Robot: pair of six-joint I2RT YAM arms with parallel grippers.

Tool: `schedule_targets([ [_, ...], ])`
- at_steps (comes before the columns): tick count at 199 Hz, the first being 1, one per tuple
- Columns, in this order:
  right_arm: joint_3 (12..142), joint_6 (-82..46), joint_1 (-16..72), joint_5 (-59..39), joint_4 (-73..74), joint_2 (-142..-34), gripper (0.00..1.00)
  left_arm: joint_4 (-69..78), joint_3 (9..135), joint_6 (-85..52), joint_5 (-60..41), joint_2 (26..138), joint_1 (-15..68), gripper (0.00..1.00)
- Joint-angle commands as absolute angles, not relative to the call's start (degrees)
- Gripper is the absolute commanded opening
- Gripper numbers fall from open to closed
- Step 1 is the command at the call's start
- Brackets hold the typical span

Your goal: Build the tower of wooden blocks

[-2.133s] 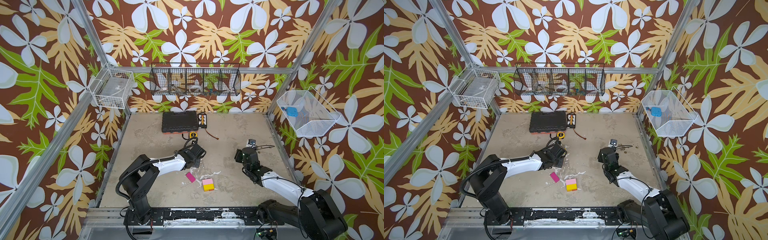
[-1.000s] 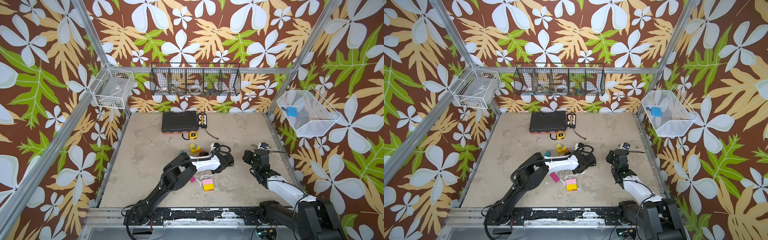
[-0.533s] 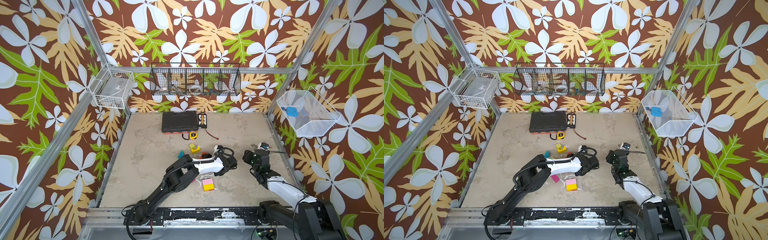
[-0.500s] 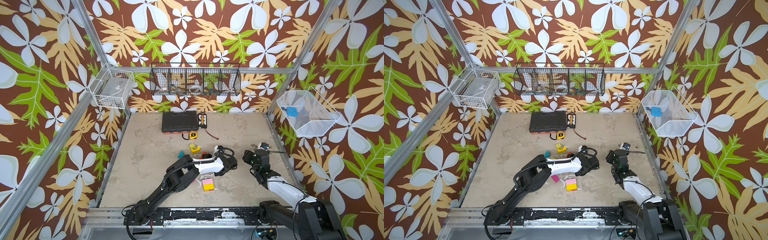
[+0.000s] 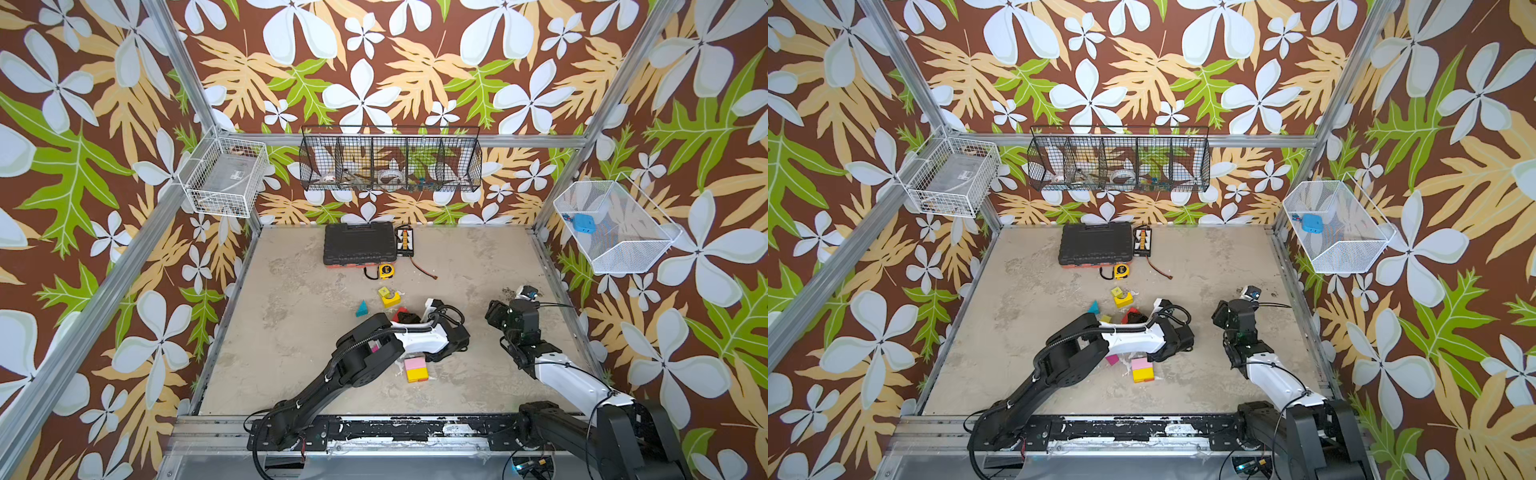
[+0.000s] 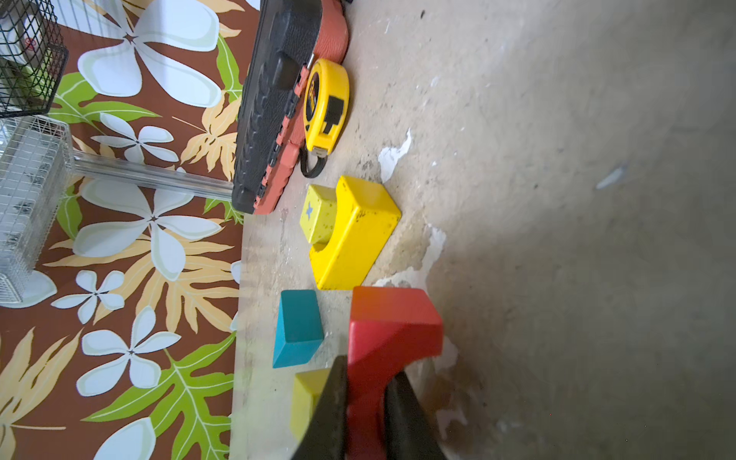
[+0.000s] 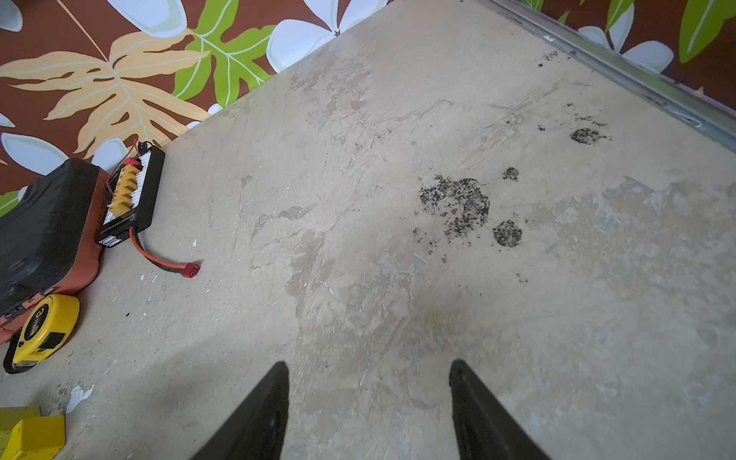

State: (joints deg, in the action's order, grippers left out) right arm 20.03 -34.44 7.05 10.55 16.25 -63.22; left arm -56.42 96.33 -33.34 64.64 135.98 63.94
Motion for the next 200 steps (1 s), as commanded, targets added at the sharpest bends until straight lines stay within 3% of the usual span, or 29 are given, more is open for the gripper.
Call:
schedule_targets([
  [1, 20.2, -35.0, 7.1, 11.0, 17.1, -63.3, 0.64, -54.6, 94.7, -36.1, 58.6, 135.8, 63.7, 0.12],
  [27, 20.2, -35.0, 7.1, 11.0, 17.1, -63.4, 0.64, -52.7, 94.0, -34.6, 57.0, 135.5, 63.7, 0.17],
  [77, 20.3, -34.9, 7.1, 10.9, 17.1, -63.7, 0.64, -44.1, 91.6, -28.1, 49.3, 132.0, 63.7, 0.44],
  [122, 20.2, -34.8, 7.1, 11.0, 17.2, -63.4, 0.64, -40.4, 90.6, -25.1, 44.1, 128.6, 63.8, 0.56],
  [166, 20.1, -34.9, 7.0, 10.9, 17.1, -63.2, 0.64, -33.9, 85.3, -23.6, 38.0, 120.1, 63.2, 0.59],
  [200, 19.9, -34.9, 7.1, 11.0, 17.1, -62.9, 0.64, -24.6, 73.4, -25.2, 32.7, 109.6, 61.7, 0.57],
])
